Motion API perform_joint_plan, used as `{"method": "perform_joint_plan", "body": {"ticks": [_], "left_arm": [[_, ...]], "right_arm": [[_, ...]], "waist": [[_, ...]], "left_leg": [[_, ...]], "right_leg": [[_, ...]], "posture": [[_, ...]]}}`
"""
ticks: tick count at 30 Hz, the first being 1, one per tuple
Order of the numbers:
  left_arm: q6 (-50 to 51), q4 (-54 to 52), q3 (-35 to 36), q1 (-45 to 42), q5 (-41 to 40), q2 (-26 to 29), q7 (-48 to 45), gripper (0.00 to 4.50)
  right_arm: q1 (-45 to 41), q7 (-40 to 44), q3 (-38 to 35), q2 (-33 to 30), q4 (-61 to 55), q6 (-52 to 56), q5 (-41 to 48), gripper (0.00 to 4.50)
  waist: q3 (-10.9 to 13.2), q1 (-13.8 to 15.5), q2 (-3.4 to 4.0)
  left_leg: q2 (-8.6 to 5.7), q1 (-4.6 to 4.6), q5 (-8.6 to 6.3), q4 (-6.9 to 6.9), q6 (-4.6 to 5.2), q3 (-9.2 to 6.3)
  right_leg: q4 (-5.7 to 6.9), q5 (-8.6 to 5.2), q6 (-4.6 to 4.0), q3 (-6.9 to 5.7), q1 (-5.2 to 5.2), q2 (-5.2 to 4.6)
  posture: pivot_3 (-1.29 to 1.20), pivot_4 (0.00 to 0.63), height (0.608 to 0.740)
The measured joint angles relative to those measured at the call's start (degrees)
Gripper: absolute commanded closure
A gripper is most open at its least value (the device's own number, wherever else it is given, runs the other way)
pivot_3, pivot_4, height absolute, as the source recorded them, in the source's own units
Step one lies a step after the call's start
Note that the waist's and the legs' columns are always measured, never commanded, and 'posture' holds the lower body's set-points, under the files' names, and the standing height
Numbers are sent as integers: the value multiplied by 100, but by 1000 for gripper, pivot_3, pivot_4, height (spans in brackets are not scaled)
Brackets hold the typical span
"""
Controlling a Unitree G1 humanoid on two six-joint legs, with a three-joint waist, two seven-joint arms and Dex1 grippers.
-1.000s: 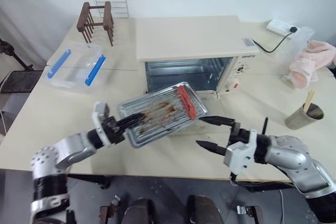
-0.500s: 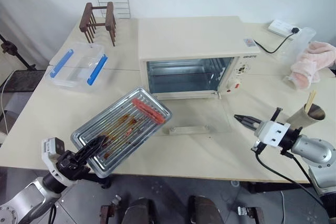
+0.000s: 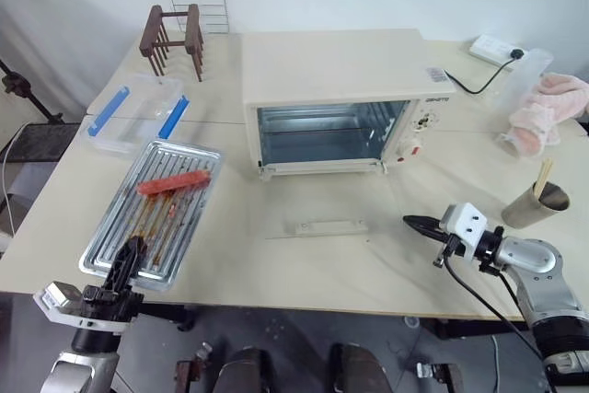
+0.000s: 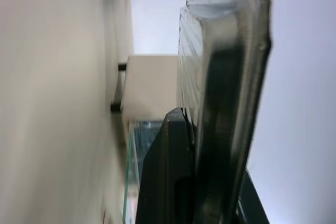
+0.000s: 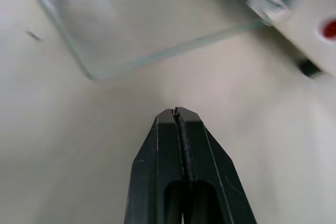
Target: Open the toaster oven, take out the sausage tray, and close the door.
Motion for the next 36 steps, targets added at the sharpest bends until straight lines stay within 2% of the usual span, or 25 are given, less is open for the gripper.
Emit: {"method": "perform_joint_plan", "body": {"ticks": [8, 13, 18, 25, 30, 33, 36], "left_arm": [[86, 76, 243, -317, 0, 13, 257, 4500], [175, 147, 347, -309, 0, 4, 300, 4500], [171, -7, 471, -278, 0, -45, 301, 4500], [306, -83, 492, -59, 0, -20, 188, 4500], [537, -73, 426, -3, -1, 308, -3, 4500], [782, 44, 338, -29, 0, 693, -198, 4500], [1140, 275, 50, -55, -5, 1209, -426, 4500]], "right_arm": [[-166, 630, -154, 305, -140, 547, 786, 4463], [-78, 721, -293, 388, -815, 908, 1179, 4463], [-35, 527, -627, 482, -1778, 1600, 1891, 4463], [-659, -123, -994, 625, -2381, 2603, 2565, 4463], [-698, -715, -1212, 830, -2821, 3294, 3081, 4463], [-446, -621, -1274, 675, -3190, 3487, 3168, 4463], [278, -141, -1289, 288, -3559, 3496, 3061, 3922]], "waist": [[0, 2, 0], [0, 6, 0], [0, 11, 0], [0, 7, 0], [0, 51, 0], [0, 121, 0], [-1, 220, 1]], "left_leg": [[0, -1, 0, 0, 1, -1], [0, -4, -1, -1, 1, -2], [1, -4, -5, -1, -1, -2], [4, -6, -9, -7, -2, 0], [2, -13, -13, -8, 1, -3], [1, -14, -20, -9, 5, -1], [-10, -17, -26, -12, 11, -13]], "right_leg": [[18, 1, 2, -2, 0, 0], [17, 1, 2, -2, -3, 0], [3, 1, 2, 1, -3, -1], [-1, 1, 1, 3, -14, -1], [0, 1, 1, 2, -17, -2], [0, 1, 1, 2, -20, -2], [0, 1, 1, 5, -22, -2]], "posture": [[0, 150, 740], [0, 150, 740], [0, 150, 740], [0, 150, 740], [0, 150, 740], [0, 150, 740], [0, 150, 740]]}}
